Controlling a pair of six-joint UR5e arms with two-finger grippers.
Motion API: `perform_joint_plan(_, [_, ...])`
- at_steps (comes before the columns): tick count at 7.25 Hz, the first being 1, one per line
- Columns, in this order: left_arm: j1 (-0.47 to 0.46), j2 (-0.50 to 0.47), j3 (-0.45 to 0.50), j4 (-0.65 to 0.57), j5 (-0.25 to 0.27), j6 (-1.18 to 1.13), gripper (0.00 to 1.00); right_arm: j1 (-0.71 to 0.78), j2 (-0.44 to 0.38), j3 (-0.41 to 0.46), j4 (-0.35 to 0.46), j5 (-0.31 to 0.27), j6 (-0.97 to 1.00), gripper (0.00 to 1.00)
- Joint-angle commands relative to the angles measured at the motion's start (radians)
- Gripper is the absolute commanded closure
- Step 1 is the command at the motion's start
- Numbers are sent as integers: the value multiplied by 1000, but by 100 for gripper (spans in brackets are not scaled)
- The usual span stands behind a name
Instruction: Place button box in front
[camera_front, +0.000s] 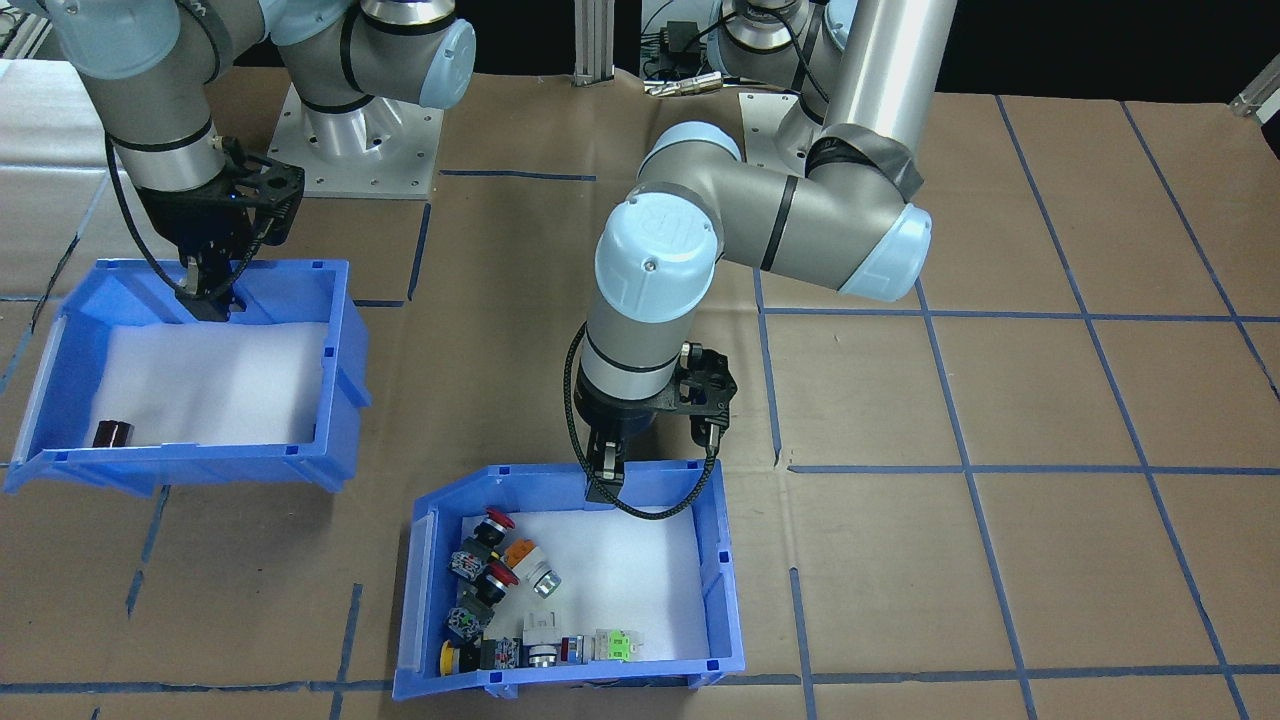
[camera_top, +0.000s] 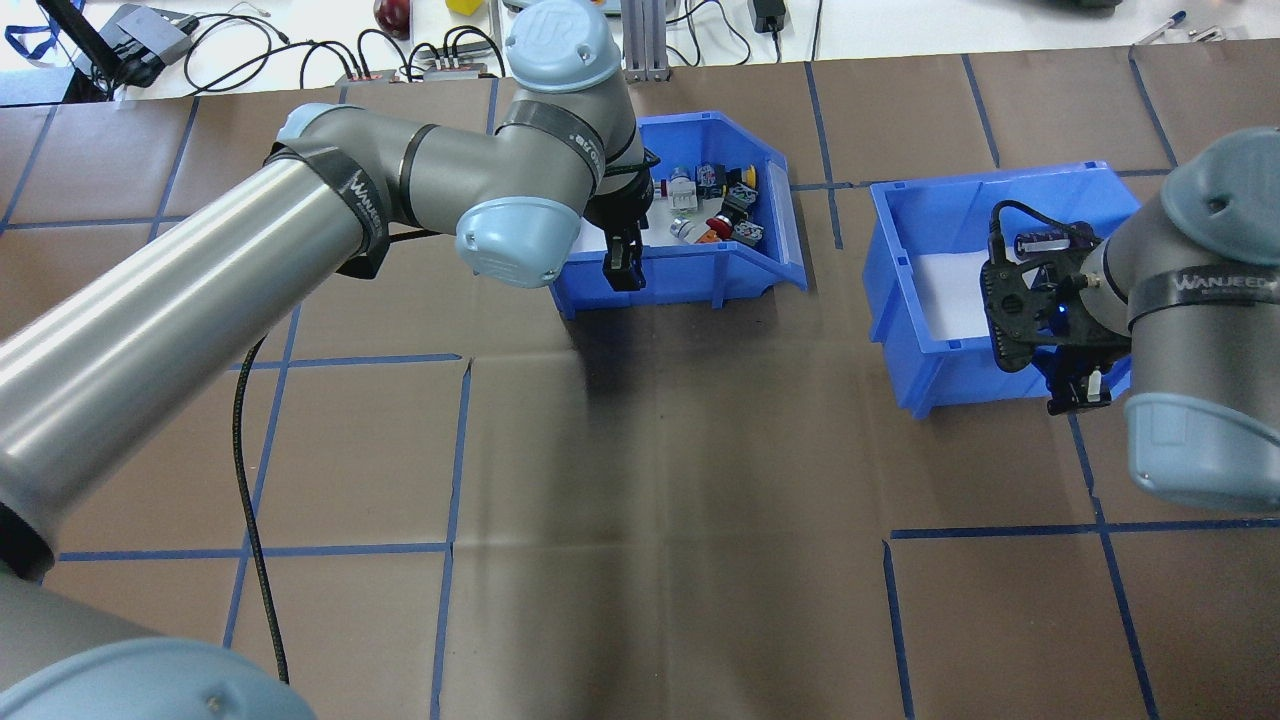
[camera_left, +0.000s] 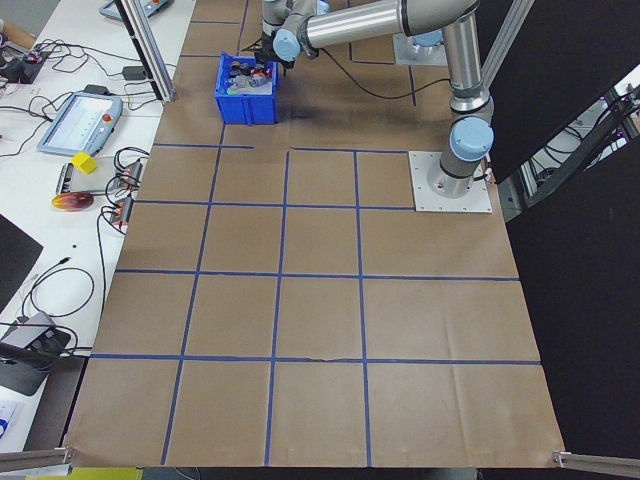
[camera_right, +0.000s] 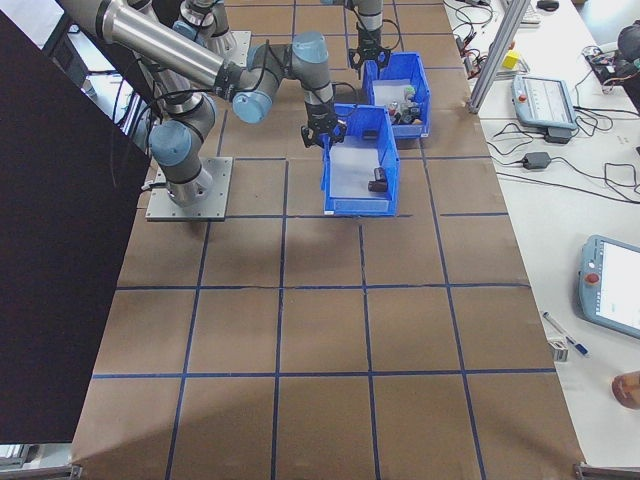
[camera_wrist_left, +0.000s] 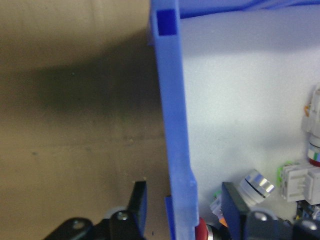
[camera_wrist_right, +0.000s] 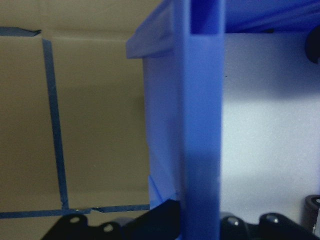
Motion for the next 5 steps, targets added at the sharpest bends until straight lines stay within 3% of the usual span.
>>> perform_joint_plan(1, [37, 150, -13, -155, 0, 205, 1, 3, -131, 83, 82, 0, 26, 94])
perform_joint_plan(4, [94, 364, -35, -541, 9, 631, 1, 9, -163, 111, 138, 5, 81, 94])
perform_joint_plan(5, [116, 427, -35, -609, 56, 819, 1, 35, -163, 112, 155, 26, 147, 94])
